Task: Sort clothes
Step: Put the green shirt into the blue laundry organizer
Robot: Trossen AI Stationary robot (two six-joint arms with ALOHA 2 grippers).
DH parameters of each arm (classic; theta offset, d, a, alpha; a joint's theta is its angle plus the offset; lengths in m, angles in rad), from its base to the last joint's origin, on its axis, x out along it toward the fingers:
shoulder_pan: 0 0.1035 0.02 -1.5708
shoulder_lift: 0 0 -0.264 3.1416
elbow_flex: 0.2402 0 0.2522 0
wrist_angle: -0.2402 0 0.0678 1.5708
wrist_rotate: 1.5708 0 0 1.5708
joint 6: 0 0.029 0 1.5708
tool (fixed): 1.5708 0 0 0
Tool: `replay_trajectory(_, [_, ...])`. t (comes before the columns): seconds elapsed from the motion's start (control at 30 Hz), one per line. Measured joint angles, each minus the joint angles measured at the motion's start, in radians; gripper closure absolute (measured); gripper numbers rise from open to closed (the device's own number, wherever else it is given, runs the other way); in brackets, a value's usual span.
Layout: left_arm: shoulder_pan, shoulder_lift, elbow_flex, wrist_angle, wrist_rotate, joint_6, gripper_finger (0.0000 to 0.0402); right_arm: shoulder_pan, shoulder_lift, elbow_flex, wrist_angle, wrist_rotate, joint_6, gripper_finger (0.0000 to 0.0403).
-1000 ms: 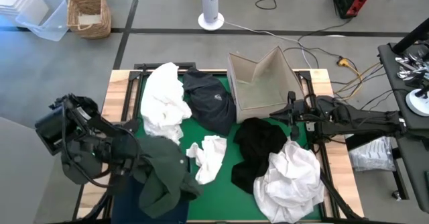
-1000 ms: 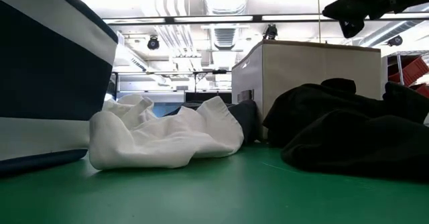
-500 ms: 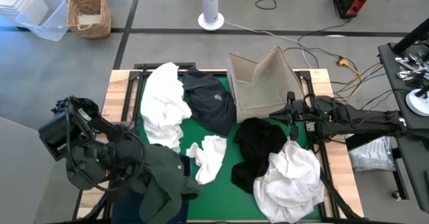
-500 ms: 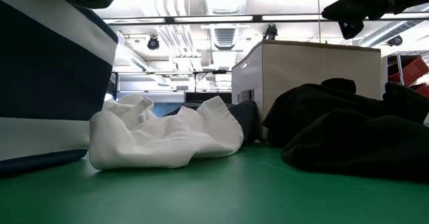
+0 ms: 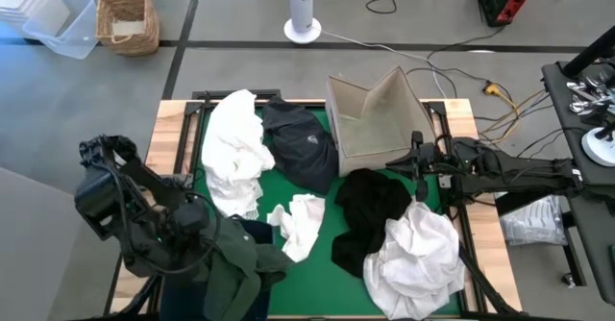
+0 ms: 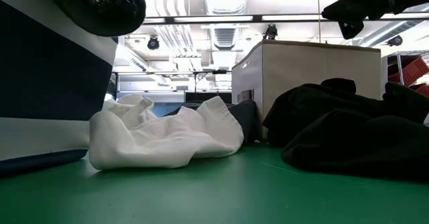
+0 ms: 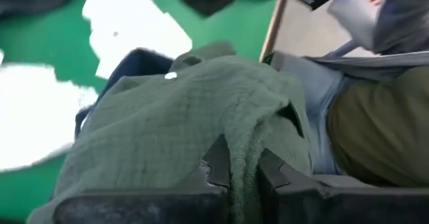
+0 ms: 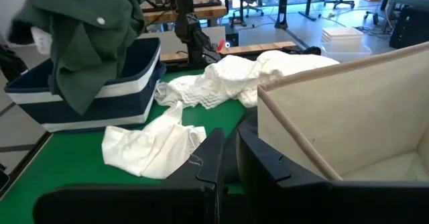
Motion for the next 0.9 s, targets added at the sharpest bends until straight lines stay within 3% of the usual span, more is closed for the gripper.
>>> replay_trajectory(0.23, [0.000,-0.096,-0.184,0.000,0.053,-0.165,0.0401,0.000,0.000,0.000,0.004,0.000,0.000,0.0369])
replay_trajectory(0.6, [0.000,-0.235,-0.422,-0.002,0.056,-0.359,0.0401,0.000,0.000,0.000,0.013,0.000,0.001,0.0369])
replay_trajectory(0.9, [0.000,-0.239,-0.465,0.000,0.056,-0.360,0.0401,0.000,0.000,0.000,0.013,0.000,0.003,0.0369])
